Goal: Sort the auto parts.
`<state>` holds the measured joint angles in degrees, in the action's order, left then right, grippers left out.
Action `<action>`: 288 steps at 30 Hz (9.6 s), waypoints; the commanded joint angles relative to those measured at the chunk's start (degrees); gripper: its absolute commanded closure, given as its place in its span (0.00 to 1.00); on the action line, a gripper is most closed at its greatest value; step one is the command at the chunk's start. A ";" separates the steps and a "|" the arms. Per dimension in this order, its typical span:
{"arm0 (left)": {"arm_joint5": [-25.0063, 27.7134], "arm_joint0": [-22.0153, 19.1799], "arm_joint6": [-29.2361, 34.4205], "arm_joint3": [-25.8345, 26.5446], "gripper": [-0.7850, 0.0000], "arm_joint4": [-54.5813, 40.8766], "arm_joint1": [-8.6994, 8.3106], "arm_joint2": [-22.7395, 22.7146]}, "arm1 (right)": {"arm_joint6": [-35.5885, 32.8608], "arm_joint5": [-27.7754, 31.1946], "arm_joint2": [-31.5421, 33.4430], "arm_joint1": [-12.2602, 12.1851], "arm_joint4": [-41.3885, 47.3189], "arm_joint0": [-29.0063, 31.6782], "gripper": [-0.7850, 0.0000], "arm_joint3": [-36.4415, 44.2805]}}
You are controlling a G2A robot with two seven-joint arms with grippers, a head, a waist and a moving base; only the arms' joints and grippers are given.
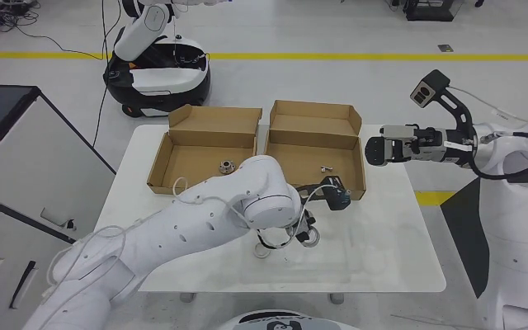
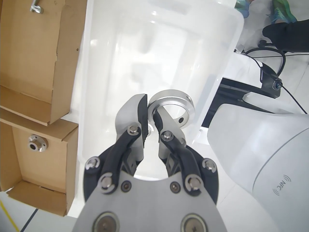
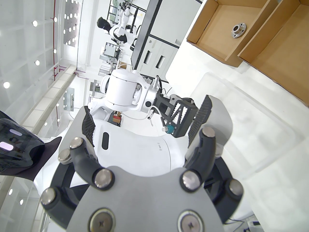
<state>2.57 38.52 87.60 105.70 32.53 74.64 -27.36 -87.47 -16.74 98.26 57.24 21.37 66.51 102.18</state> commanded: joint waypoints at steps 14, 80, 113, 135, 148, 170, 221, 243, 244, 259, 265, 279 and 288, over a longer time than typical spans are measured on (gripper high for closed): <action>-1.61 5.62 -2.21 0.25 1.00 -4.20 -3.46 -12.28 | 0.00 0.00 0.00 0.00 0.00 0.00 0.00 0.00; 28.28 24.04 -26.98 9.64 1.00 -65.95 -10.00 -51.88 | 0.00 0.00 0.00 0.00 0.00 0.00 0.00 0.00; 28.59 27.06 -26.83 4.85 1.00 -79.35 -9.31 -53.00 | 0.00 0.00 0.00 0.00 0.00 0.00 0.00 0.00; 32.16 27.17 -26.29 4.19 1.00 -89.83 -8.48 -51.75 | 0.00 0.00 0.00 0.00 0.00 0.00 0.00 0.00; 28.28 26.96 -24.33 3.22 1.00 -81.00 -8.60 -52.34 | 0.00 0.00 0.00 0.00 0.00 0.00 0.00 0.00; 29.34 27.99 -25.62 3.40 1.00 -85.99 -8.15 -52.19 | 0.00 0.00 0.00 0.00 0.00 0.00 0.00 0.00; 7.71 33.49 -29.23 -4.08 1.00 -40.85 -11.54 -57.11 | 0.00 0.00 0.00 0.00 0.00 0.00 0.00 0.00; -19.96 24.67 -30.98 -11.85 1.00 -9.42 -11.90 -44.90 | 0.00 0.00 0.00 0.00 0.00 0.00 0.00 0.00; -19.96 24.67 -30.98 -11.85 1.00 -9.42 -11.90 -44.90 | 0.00 0.00 0.00 0.00 0.00 0.00 0.00 0.00; -36.55 15.32 -28.86 -22.32 1.00 -1.36 -10.07 -34.54 | 0.00 0.00 0.00 0.00 0.00 0.00 0.00 0.00; -42.66 10.42 -25.59 -28.83 1.00 4.90 -8.95 -28.43 | 0.00 0.00 0.00 0.00 0.00 0.00 0.00 0.00; -46.56 4.47 -27.32 -42.19 1.00 9.57 -5.37 -19.53 | 0.00 0.00 0.00 0.00 0.00 0.00 0.00 0.00; -46.66 2.54 -28.10 -47.44 1.00 9.33 -3.51 -17.31 | 0.00 0.00 0.00 0.00 0.00 0.00 0.00 0.00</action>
<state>-44.08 41.24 59.64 58.90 41.96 70.93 -44.87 -87.47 -16.74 98.26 57.24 21.37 66.51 102.18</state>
